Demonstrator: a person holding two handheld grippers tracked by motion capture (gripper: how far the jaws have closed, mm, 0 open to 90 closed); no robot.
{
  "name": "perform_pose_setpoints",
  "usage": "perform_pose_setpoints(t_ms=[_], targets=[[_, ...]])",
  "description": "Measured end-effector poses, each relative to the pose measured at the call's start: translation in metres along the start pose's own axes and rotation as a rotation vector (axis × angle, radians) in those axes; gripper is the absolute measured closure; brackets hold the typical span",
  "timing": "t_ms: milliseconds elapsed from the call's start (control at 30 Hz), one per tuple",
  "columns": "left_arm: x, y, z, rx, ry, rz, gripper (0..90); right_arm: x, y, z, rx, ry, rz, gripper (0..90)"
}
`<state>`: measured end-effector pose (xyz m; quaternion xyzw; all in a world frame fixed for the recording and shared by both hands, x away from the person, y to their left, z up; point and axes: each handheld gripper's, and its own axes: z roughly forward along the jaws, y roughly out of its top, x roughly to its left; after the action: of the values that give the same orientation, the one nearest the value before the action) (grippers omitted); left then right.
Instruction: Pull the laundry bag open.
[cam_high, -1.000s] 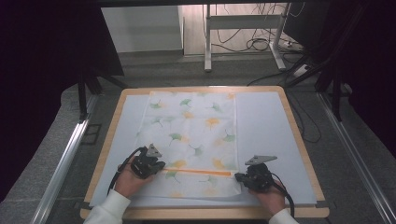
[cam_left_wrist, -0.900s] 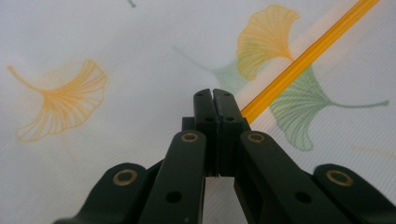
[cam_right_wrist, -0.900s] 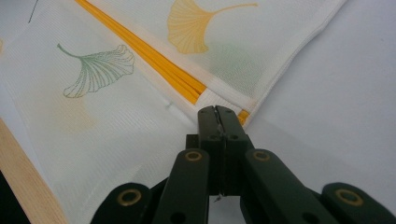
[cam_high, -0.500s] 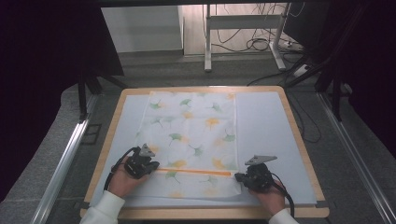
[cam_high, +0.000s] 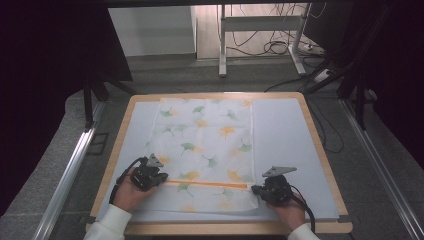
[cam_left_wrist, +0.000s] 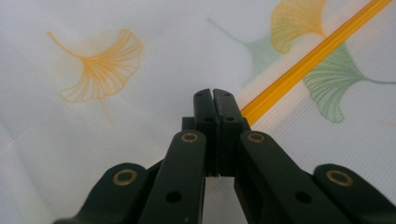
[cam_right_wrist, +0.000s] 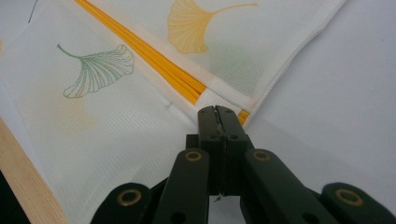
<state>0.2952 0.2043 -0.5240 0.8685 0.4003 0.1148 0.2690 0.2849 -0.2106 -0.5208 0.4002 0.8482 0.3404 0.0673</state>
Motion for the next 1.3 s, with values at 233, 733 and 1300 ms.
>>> perform_pose_setpoints(t_ms=[233, 733, 1300], targets=[[0.005, -0.003, -0.002, 0.005, 0.002, -0.010, 90.0, 0.000, 0.000, 0.000, 0.000, 0.001, 0.000, 89.1], [0.016, -0.013, -0.008, 0.006, 0.024, -0.044, 90.0, 0.000, 0.000, 0.000, 0.000, 0.002, 0.001, 89.1], [0.029, -0.024, -0.015, 0.012, 0.057, -0.091, 90.0, -0.001, 0.000, 0.000, 0.004, 0.006, 0.005, 89.1]])
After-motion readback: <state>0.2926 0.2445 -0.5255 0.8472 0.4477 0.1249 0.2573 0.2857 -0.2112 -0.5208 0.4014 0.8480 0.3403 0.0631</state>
